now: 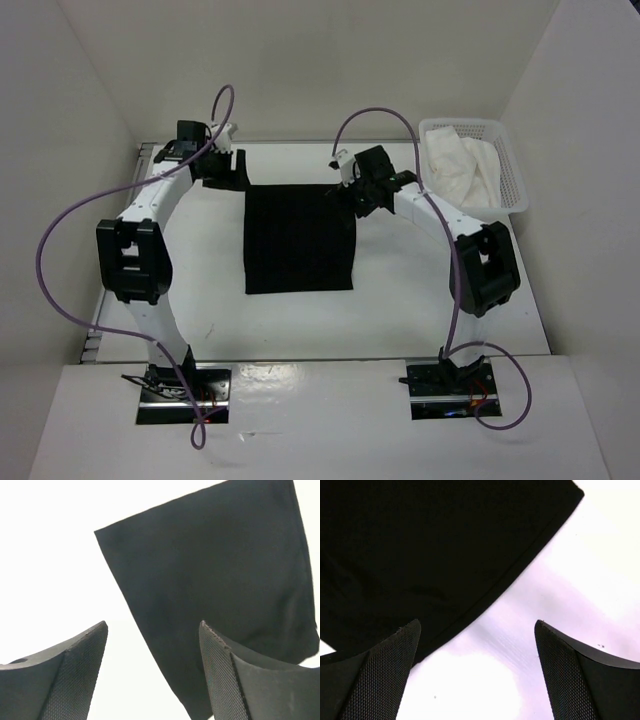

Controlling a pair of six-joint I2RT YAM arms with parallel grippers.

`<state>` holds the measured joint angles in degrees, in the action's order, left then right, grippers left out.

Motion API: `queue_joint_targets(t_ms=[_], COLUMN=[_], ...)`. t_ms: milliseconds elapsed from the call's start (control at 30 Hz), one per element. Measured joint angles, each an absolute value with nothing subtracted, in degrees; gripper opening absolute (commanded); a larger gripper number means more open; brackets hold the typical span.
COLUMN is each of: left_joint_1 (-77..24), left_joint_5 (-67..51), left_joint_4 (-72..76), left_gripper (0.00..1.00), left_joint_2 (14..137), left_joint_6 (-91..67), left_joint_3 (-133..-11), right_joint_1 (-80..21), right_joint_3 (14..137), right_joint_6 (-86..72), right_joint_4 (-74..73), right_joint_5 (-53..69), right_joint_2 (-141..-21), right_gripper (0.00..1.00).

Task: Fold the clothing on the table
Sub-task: Fold the skirt

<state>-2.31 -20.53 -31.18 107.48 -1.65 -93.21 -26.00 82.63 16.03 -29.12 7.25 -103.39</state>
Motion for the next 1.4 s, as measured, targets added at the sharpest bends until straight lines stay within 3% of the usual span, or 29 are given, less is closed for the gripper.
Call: queue_joint_targets(t_ms=[233,567,1400], left_joint_1=[-0.56,-0.12,-0.12], left_joint_5=[-23.62,-25.52,-23.40], left_joint_4=[-28.69,-27.31,-26.57], left_gripper=[0.54,0.54,0.49], left_joint_2=[119.39,124.01,137.64], left_joint_6=[-2.02,-2.00,-2.07], left_joint_3=[-96.44,-100.01,-114.89], right_joint_1=[-24.95,-18.13,-18.24], right_joint_3=[82.59,88.23,89.36], right_joint_6=[15.25,12.93,13.15], right_joint_4=[-25.82,-23.57,-23.81], right_joint_5=[9.41,15.92,17.93], right_joint_2=[-106.91,-114.08,-114.63], right_gripper=[0.93,0.91,0.91])
